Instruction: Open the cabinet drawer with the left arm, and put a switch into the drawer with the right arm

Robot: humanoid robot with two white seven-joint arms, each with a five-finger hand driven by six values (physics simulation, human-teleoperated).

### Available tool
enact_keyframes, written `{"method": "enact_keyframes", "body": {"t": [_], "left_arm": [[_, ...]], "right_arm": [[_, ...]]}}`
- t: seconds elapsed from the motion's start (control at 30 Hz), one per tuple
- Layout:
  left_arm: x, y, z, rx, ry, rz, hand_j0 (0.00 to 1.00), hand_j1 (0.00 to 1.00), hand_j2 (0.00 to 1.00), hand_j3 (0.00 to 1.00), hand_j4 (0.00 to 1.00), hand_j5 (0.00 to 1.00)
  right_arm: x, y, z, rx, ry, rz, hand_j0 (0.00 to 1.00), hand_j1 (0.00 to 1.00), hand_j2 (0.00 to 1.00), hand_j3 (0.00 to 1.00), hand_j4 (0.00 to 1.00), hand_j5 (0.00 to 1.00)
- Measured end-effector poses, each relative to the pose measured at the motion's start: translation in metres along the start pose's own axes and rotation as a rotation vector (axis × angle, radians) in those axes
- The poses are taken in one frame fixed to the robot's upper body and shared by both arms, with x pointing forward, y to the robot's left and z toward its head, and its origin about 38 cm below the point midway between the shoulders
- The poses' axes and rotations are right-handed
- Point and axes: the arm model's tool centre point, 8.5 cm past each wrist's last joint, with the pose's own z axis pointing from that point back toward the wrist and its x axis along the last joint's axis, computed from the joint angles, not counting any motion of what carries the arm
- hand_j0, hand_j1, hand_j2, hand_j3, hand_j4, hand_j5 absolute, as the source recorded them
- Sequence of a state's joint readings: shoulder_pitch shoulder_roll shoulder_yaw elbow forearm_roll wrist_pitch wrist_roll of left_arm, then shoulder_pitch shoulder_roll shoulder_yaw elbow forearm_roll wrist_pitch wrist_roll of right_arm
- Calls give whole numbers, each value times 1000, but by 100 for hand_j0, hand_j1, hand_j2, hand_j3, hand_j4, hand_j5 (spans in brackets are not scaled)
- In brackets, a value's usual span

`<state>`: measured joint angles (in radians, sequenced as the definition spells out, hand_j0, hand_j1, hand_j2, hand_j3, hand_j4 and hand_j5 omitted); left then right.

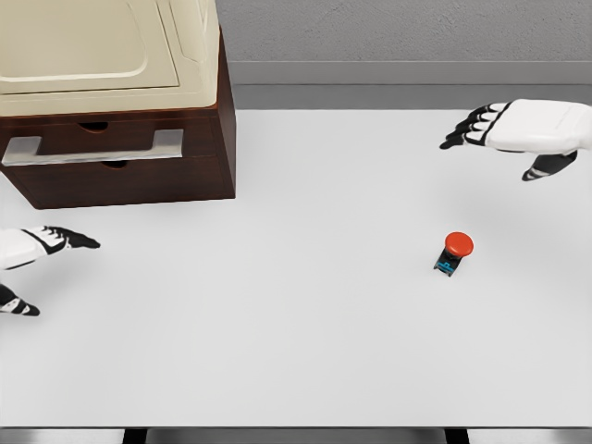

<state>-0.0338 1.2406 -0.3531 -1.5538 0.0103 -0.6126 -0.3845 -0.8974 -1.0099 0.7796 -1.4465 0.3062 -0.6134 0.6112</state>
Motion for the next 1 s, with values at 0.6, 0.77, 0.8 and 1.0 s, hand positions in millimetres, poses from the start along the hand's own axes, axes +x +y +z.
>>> {"method": "enact_keyframes", "body": {"t": [0.6, 0.77, 0.8, 1.0], "left_arm": [[92, 47, -48, 8, -436, 126, 100, 100, 100, 100, 100, 100], [102, 104, -44, 109, -453, 154, 100, 100, 100, 100, 100, 100], [102, 107, -42, 114, -454, 156, 100, 100, 100, 100, 100, 100], [95, 133, -26, 111, -321, 117, 100, 100, 100, 100, 100, 100]], "right_arm": [[34, 62, -29, 231, -121, 1, 100, 100, 100, 100, 100, 100], [48, 67, -37, 247, -167, 11, 100, 100, 100, 100, 100, 100], [50, 67, -38, 249, -171, 12, 100, 100, 100, 100, 100, 100], [56, 67, -45, 246, -193, 16, 100, 100, 100, 100, 100, 100]]}}
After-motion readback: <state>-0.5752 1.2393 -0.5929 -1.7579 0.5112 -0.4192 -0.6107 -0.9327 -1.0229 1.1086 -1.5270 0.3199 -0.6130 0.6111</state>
